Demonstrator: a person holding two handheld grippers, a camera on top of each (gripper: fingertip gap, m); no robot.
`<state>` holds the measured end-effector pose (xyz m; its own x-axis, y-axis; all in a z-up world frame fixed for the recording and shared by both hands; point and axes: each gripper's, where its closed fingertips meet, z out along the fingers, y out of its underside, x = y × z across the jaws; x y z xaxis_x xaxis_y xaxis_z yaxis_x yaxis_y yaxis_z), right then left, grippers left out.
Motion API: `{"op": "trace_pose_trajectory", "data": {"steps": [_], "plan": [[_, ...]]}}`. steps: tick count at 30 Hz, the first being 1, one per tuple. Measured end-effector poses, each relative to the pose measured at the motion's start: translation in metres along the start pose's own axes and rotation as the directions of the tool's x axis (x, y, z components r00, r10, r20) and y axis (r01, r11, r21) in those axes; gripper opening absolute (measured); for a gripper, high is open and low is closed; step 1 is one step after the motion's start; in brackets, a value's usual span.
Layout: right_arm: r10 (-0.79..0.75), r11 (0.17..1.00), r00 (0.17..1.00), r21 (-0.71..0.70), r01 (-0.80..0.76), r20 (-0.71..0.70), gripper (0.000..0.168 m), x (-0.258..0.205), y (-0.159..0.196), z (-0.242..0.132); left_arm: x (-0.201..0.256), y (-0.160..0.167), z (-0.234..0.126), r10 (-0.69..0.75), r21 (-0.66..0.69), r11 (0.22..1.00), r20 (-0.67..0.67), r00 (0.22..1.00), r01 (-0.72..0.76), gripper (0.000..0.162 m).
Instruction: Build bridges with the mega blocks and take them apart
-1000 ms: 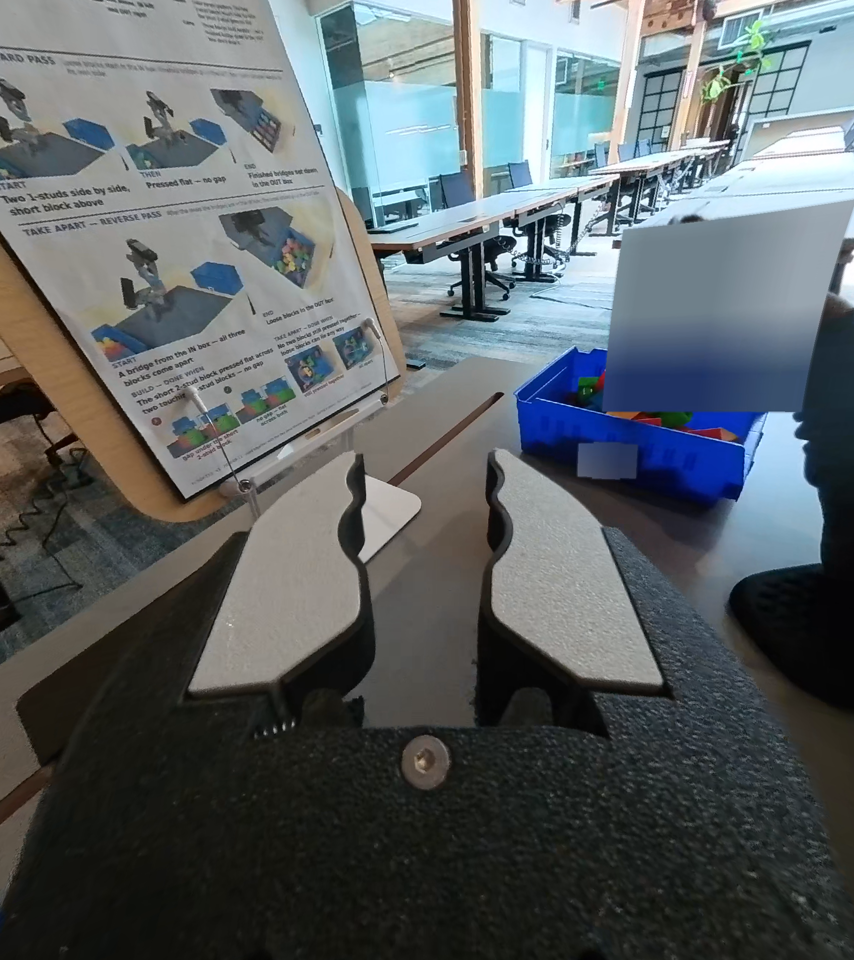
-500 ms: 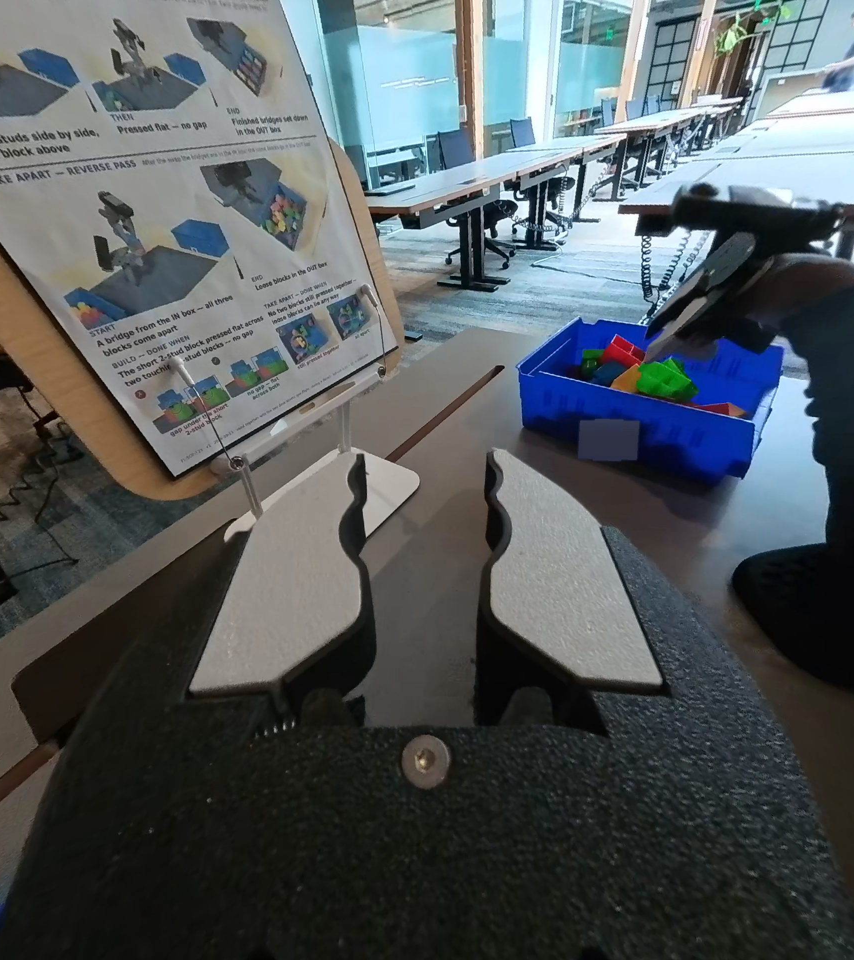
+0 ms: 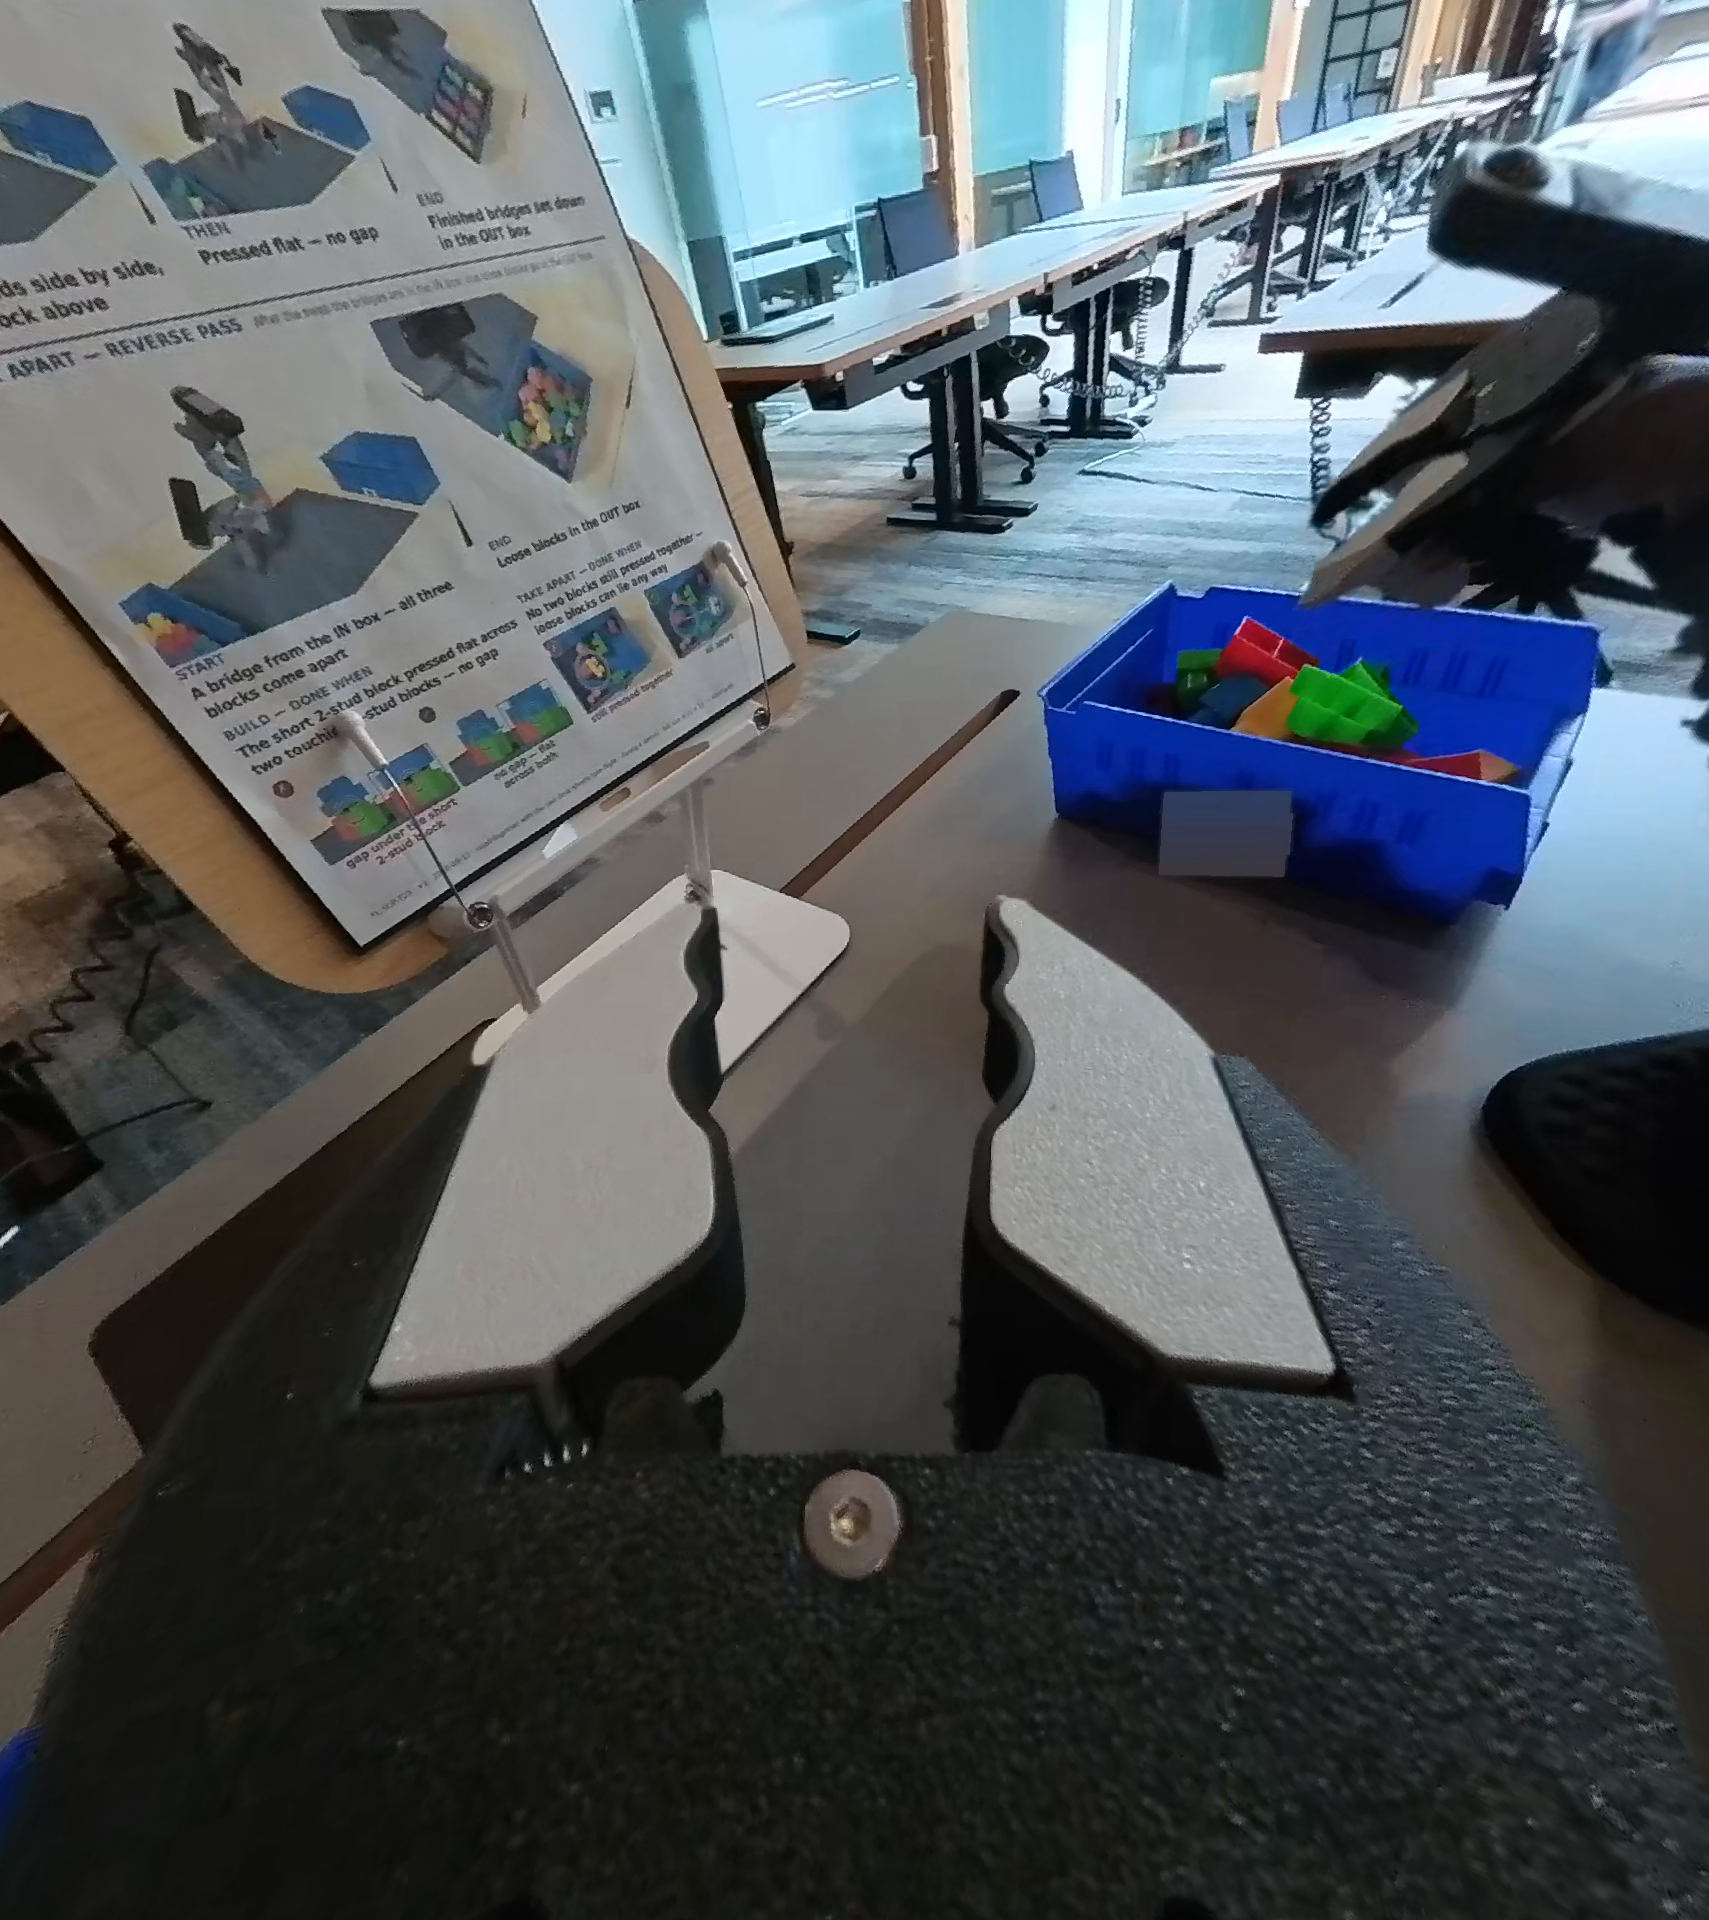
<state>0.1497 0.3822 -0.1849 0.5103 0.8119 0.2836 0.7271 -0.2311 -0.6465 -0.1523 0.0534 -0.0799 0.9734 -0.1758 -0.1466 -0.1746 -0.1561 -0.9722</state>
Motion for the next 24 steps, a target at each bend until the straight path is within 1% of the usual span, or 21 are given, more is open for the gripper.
{"op": "trace_pose_trajectory", "data": {"steps": [4,9,11,17,21,22,23,24], "plan": [[0.031,0.995,0.997,-0.088,-0.037,-0.064,0.074,0.051,0.025,-0.001,-0.002,0.0,-0.002,-0.006,0.002,1.0,0.006,1.0,0.006,0.048],[0.091,0.972,0.99,-0.204,-0.112,-0.113,0.081,0.102,0.074,-0.008,-0.005,-0.001,-0.007,0.003,0.003,1.0,0.027,1.0,-0.003,0.048],[0.122,0.962,0.988,-0.235,-0.142,-0.097,0.081,0.108,0.09,-0.009,-0.005,-0.002,-0.009,-0.002,0.009,1.0,0.029,1.0,0.002,0.048],[0.147,0.912,0.989,-0.387,-0.137,-0.005,0.081,0.107,0.135,0.004,-0.009,-0.001,-0.011,-0.004,0.005,1.0,0.048,0.999,0.004,0.048],[0.173,0.88,0.98,-0.461,-0.109,0.099,0.069,0.09,0.16,0.014,-0.01,-0.002,-0.013,0.002,0.011,1.0,0.053,0.999,-0.002,0.047],[0.174,0.874,0.979,-0.475,-0.104,0.106,0.06,0.089,0.165,0.016,-0.01,-0.002,-0.013,0.002,0.011,1.0,0.053,0.999,-0.002,0.047],[0.178,0.869,0.977,-0.485,-0.1,0.118,0.047,0.086,0.168,0.017,-0.01,-0.002,-0.013,0.003,0.011,1.0,0.053,0.999,-0.003,0.047],[0.189,0.867,0.973,-0.488,-0.1,0.136,0.041,0.083,0.171,0.018,-0.01,-0.002,-0.013,0.004,0.011,1.0,0.053,0.999,-0.005,0.047]]}}
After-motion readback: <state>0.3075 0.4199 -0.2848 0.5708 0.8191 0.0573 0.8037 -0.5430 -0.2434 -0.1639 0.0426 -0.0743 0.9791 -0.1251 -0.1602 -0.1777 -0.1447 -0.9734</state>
